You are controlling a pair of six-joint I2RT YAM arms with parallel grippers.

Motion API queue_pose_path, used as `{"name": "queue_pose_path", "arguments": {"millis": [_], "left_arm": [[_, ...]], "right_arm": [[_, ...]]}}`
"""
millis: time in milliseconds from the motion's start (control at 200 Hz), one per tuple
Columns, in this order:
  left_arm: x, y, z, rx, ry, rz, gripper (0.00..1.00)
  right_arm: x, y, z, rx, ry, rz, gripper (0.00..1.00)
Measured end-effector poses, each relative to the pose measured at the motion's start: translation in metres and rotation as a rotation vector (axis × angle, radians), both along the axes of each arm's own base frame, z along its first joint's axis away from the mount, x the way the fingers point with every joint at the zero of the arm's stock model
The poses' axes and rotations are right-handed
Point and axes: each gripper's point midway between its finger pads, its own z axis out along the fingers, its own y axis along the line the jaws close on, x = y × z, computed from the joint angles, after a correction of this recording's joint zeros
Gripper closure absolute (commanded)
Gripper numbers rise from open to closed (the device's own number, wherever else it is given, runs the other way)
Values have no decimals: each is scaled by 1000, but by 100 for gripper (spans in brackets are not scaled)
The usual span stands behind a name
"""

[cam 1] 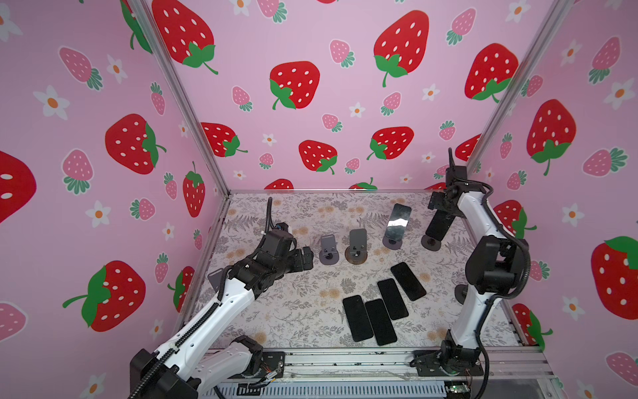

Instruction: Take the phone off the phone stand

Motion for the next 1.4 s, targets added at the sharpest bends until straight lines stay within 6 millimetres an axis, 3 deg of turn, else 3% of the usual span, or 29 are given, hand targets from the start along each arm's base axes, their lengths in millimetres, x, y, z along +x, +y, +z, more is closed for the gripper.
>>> {"name": "queue_pose_path", "arguments": {"millis": [55,235,430,700,1101,1401], "left_arm": [[0,-1,-1,-3,6,-4,1],[2,-8,-7,-17,25,-23,1],[4,-12,-9,-26,33,-38,1],[5,-16,-21,-6,67,-63,1],[7,-18,-18,-12,64,-71,0],[6,-19,-11,-27,45,-71,0]], "right_arm": [[-1,0,-3,3,11,-4,0],[-3,0,-6,11,24,-20,16],[-4,0,-10,15,26,-28,27],[-3,0,-9,18,3,-34,32],[-17,-1,-5,18,1,-34,36],[-27,7,14,21,-20,-3,36]]}}
